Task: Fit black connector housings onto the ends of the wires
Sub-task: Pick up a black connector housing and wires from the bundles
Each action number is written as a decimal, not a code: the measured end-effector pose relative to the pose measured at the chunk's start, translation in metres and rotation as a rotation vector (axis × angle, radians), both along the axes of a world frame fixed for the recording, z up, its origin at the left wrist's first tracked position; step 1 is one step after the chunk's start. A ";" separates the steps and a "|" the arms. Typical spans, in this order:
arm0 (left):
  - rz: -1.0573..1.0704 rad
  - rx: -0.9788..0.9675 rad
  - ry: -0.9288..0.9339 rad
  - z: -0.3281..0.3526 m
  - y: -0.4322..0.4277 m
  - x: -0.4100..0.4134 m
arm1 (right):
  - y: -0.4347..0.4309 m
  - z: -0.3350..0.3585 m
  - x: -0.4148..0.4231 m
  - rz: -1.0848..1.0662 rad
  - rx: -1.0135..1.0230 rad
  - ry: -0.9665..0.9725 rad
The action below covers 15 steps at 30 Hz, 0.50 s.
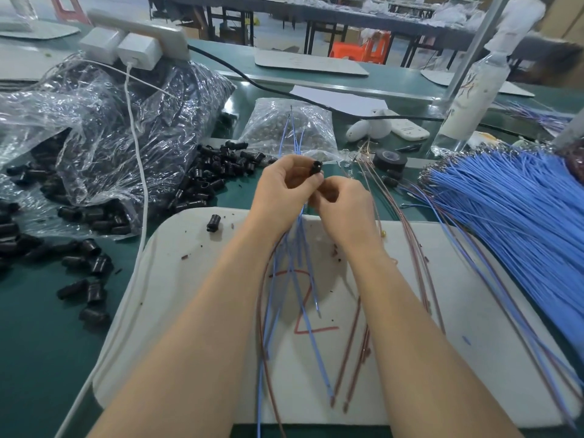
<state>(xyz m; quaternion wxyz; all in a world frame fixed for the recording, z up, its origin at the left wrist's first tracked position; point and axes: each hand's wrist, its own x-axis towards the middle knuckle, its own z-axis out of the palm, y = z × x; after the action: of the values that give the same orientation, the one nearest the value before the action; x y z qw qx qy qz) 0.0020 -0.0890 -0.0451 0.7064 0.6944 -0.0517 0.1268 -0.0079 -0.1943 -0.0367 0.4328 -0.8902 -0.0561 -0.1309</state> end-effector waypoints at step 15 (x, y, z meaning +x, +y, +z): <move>-0.081 0.123 -0.070 -0.001 -0.004 -0.004 | -0.007 -0.008 0.005 -0.060 -0.056 -0.079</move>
<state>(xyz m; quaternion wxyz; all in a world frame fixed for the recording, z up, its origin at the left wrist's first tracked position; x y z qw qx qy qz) -0.0025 -0.0927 -0.0464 0.6649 0.7289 -0.1119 0.1190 -0.0034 -0.2012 -0.0451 0.4010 -0.8974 -0.0500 -0.1771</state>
